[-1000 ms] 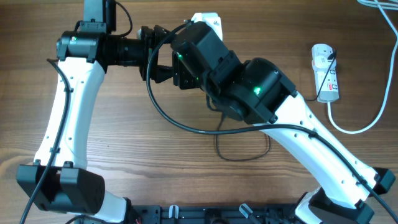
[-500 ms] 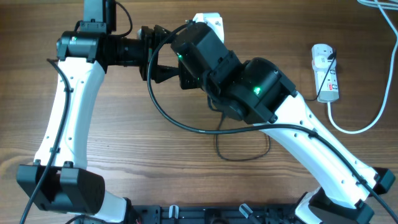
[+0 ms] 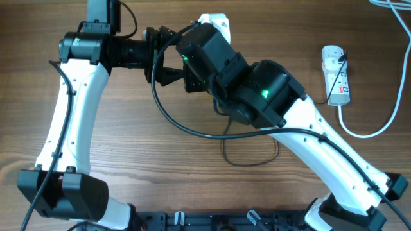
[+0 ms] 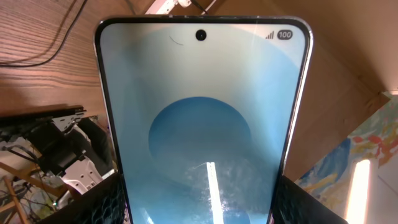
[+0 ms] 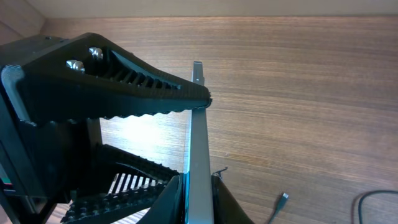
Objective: Plug charger to phone and switch on socket
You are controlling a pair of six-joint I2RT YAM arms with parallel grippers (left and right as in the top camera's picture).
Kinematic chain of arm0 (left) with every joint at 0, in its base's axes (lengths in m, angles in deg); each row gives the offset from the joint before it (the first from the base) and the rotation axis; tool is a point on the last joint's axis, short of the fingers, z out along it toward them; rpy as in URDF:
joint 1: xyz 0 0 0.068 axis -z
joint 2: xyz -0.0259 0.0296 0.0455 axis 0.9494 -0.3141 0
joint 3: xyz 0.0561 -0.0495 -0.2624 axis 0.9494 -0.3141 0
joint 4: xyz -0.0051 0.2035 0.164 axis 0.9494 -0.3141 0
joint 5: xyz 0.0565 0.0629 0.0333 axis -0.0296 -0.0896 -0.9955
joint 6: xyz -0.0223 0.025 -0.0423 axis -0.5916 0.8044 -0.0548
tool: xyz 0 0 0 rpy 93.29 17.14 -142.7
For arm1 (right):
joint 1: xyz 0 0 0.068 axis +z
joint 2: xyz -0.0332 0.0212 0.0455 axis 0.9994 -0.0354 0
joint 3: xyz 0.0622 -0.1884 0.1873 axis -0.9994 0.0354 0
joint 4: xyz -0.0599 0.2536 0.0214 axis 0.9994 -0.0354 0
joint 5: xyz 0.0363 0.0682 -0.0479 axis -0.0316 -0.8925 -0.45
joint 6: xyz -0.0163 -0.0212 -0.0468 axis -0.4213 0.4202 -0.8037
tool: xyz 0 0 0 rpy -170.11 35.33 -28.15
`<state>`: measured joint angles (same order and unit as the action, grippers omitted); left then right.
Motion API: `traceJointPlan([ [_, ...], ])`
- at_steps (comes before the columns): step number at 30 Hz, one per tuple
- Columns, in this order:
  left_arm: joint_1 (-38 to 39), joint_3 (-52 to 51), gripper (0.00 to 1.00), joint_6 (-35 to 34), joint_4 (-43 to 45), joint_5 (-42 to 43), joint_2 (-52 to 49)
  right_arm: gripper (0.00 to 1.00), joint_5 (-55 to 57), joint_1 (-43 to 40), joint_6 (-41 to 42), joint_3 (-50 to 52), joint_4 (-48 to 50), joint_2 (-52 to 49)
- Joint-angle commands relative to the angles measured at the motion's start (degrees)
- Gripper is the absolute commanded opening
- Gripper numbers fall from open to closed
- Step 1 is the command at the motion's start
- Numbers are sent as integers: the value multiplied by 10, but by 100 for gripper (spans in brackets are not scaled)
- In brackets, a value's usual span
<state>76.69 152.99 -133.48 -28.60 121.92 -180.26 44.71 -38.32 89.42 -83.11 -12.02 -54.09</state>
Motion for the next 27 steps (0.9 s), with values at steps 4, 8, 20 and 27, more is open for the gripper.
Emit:
traceJointPlan([
  [4,2,13,62,-4,2,31,12,6,2,0,13,-10,-1,0],
  [8,2,13,67,-4,2,31,12,5,4,0,33,-10,-1,0],
  [20,2,13,100,-4,15,-2,12,5,90,-5,391,-10,-8,1],
  [27,2,13,96,-13,15,-6,12,4,66,-6,686,-10,-13,1],
])
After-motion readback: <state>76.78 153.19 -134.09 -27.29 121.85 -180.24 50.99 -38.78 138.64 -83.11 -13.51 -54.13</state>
